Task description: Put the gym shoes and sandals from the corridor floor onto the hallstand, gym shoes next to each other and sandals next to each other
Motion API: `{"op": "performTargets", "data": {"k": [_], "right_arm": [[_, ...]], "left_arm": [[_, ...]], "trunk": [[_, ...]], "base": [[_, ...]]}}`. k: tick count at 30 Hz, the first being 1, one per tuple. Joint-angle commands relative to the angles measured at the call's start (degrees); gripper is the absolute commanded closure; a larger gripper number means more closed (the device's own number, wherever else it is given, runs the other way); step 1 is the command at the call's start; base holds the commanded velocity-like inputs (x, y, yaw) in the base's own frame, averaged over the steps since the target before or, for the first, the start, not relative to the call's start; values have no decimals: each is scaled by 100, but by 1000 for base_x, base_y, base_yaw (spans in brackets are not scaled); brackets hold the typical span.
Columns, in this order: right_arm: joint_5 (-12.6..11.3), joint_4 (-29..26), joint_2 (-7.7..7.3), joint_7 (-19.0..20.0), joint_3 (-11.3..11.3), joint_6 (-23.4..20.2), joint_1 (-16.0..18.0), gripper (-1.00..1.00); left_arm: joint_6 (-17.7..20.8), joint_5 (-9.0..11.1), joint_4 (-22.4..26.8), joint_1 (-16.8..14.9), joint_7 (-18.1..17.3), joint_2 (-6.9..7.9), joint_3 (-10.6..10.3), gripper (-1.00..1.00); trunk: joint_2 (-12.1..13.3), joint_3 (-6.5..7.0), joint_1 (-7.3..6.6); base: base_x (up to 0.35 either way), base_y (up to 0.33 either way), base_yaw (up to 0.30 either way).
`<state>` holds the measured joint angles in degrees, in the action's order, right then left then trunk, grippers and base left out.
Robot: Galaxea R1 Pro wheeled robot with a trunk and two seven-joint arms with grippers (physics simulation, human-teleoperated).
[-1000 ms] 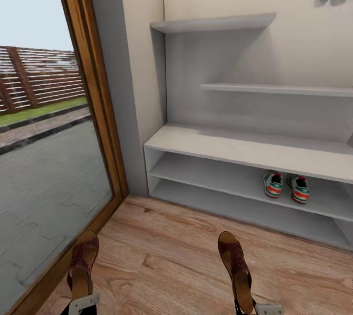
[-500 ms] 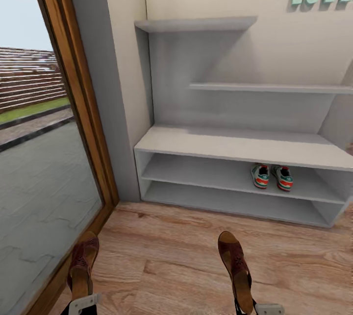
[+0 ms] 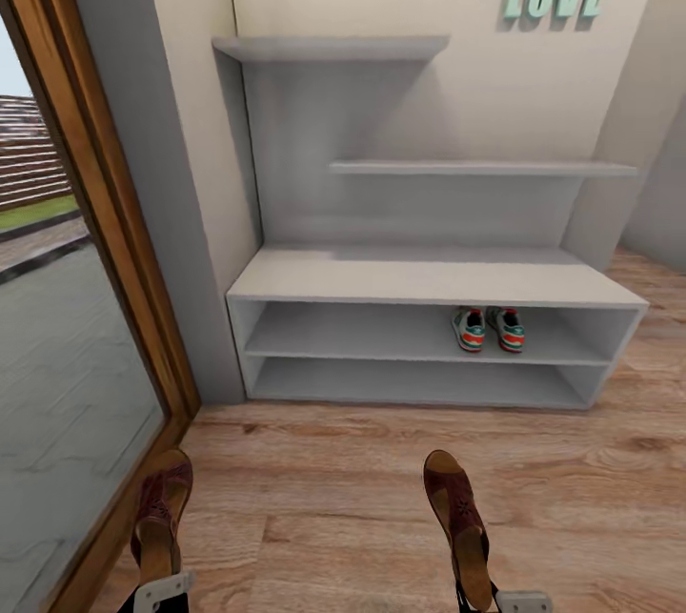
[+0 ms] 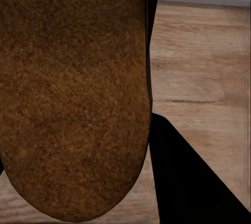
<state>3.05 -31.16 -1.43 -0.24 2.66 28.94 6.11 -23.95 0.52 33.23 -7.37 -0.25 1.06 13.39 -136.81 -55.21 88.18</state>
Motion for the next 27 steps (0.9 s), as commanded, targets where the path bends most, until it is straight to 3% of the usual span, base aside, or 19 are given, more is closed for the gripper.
{"op": "performTargets", "data": {"k": [1,12,27], "right_arm": [[11,5,2,6,15,15,4,100],[11,5,2,6,13,15,4,100],[11,-13,5,13,21,15,4,100]], "left_arm": [[-13,-16,-1,-2,2,0,6,100],[-13,-17,-1,-2,-1,0,6,100],[-13,-17,-1,-2,-1,0,6,100]], "trunk": [[-2,-5,-1],[-2,-5,-1],[-2,-5,-1]], "base": [[0,8,-287],[0,1,-256],[0,0,-23]]}}
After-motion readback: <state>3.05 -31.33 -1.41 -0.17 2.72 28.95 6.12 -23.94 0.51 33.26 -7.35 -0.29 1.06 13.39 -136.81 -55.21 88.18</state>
